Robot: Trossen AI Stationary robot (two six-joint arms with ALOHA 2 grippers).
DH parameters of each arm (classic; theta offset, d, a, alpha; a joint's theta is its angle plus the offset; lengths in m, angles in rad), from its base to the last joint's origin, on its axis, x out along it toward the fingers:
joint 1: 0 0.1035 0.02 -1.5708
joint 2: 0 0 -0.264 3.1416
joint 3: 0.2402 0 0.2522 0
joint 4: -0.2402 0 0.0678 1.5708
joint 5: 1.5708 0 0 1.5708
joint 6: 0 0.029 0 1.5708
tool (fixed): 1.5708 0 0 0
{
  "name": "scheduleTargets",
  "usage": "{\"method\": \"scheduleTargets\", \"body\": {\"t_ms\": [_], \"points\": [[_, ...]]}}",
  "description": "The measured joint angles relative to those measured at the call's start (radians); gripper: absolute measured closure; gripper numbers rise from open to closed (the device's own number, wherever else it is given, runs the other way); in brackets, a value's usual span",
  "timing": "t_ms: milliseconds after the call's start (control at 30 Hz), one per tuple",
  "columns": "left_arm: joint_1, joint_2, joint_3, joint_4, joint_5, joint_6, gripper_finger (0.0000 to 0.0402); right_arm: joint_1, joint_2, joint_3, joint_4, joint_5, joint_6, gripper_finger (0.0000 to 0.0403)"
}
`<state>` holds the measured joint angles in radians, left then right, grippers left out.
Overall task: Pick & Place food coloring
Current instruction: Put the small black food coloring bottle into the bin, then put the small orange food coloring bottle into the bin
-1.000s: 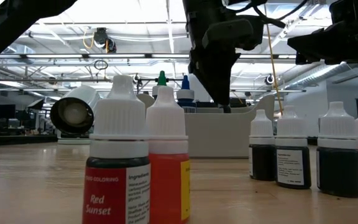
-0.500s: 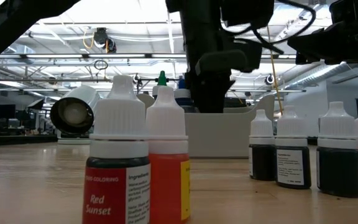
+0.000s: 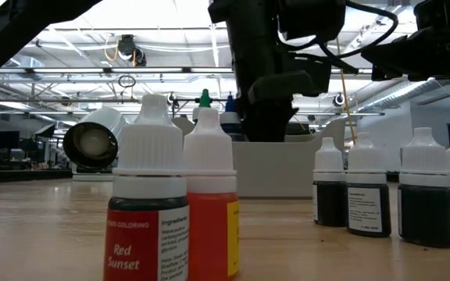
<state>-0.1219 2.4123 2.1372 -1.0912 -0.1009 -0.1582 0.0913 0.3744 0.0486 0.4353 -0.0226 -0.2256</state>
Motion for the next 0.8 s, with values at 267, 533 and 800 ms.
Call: {"method": "scheduleTargets", "body": {"t_ms": [267,533,800], "points": [[0.001,-0.001,0.002,0.027,-0.001,0.026,0.0307,0.0,0.0,0.0,0.001,0.0,0.0,0.0403],[0.001,-0.013,0.069,0.018,-0.001,0.051,0.0253,0.0,0.0,0.0,0.001,0.0,0.0,0.0403],[-0.049,-0.12,0.168,-0.208,-0.028,0.075,0.0256,0.0,0.0,0.0,-0.004,0.0,0.0,0.0403]]}}
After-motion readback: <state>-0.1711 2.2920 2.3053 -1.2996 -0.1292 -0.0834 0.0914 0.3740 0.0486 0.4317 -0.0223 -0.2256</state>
